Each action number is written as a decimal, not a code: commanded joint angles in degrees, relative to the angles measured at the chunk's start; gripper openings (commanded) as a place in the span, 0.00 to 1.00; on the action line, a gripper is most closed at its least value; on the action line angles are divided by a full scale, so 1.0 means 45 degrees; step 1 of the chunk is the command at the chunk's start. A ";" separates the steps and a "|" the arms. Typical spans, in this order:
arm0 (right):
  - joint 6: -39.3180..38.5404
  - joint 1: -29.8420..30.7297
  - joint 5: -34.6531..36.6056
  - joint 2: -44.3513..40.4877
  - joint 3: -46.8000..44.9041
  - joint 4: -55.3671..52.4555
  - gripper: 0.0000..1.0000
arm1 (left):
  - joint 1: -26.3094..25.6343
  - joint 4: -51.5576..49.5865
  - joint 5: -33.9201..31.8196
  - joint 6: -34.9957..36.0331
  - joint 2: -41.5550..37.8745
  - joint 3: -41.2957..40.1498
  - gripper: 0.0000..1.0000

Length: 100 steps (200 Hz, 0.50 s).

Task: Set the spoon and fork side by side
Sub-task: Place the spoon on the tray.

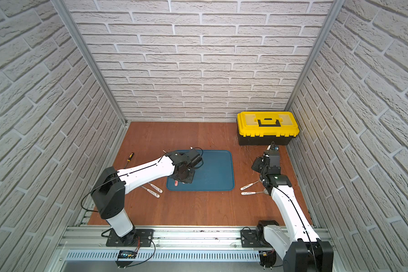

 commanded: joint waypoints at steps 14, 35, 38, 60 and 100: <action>0.0146 -0.0075 -0.0089 -0.0106 -0.0175 0.0461 0.36 | 0.0235 0.0460 0.0829 -0.3107 -0.0245 -0.0503 0.00; 0.0127 -0.0075 -0.0139 -0.0102 -0.0188 0.0471 0.36 | 0.0683 0.1017 0.2022 -0.2766 0.0246 -0.0744 0.00; 0.0125 -0.0075 -0.0152 -0.0101 -0.0189 0.0473 0.36 | 0.0755 0.1024 0.2150 -0.2672 0.0341 -0.0721 0.00; 0.0121 -0.0075 -0.0171 -0.0101 -0.0210 0.0454 0.36 | 0.1139 0.0831 0.2323 -0.2094 0.0749 -0.0664 0.00; 0.0103 -0.0075 -0.0147 -0.0092 -0.0251 0.0516 0.36 | 0.1589 0.0637 0.2304 -0.1233 0.0943 -0.0564 0.00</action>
